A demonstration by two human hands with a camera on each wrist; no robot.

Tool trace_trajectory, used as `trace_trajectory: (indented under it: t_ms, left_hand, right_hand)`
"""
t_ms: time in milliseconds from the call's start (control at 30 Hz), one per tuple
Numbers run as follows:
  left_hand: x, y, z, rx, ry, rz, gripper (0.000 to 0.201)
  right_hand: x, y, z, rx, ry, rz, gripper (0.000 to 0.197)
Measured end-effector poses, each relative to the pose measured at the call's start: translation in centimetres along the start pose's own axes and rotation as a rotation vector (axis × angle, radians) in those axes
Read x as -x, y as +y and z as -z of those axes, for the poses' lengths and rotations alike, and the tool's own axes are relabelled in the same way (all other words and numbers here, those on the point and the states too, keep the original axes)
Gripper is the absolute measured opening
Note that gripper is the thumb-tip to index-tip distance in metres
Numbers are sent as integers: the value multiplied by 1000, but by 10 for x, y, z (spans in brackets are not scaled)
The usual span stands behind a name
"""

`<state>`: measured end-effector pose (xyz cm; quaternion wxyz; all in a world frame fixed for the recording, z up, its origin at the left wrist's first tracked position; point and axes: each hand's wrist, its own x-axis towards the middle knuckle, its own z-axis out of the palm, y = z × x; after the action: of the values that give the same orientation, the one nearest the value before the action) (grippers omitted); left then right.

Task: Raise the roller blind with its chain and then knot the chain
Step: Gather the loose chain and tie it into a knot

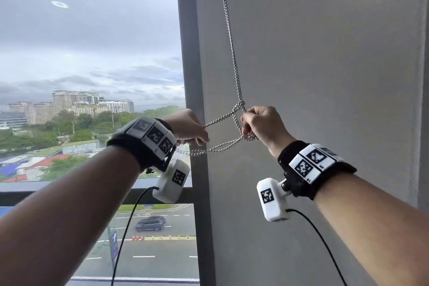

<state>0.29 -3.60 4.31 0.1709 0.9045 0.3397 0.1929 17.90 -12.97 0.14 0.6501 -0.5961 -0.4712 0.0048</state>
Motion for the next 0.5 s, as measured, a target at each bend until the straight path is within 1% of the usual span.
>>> trace_trajectory:
  t_ms: [67,133,233,333,400,467,500]
  left_hand:
    - [-1,-14,0,51,20,36,31]
    - [-2,-27,0,186,48,27,35]
    - [-3,-38,-7,332,63,-10,40]
    - [-1,-40,-24,396,0,8,39]
    - [1,-40,-37,461,-40,41,40]
    - [1,-41,-48,613,-49,53,40]
    - [-1,-41,-52,709,-56,42,36]
  right_hand:
    - [0,6,5,-20,22,-22,22]
    - [0,11,8,-64,38,-39,23]
    - [-2,13,8,-190,30,-80,15]
    - [-3,16,4,-249,23,-96,10]
    - [-2,18,2,-256,11,-90,13]
    - [1,20,-1,-288,-21,-114,17]
    - [4,22,-3,-317,-44,-135,18]
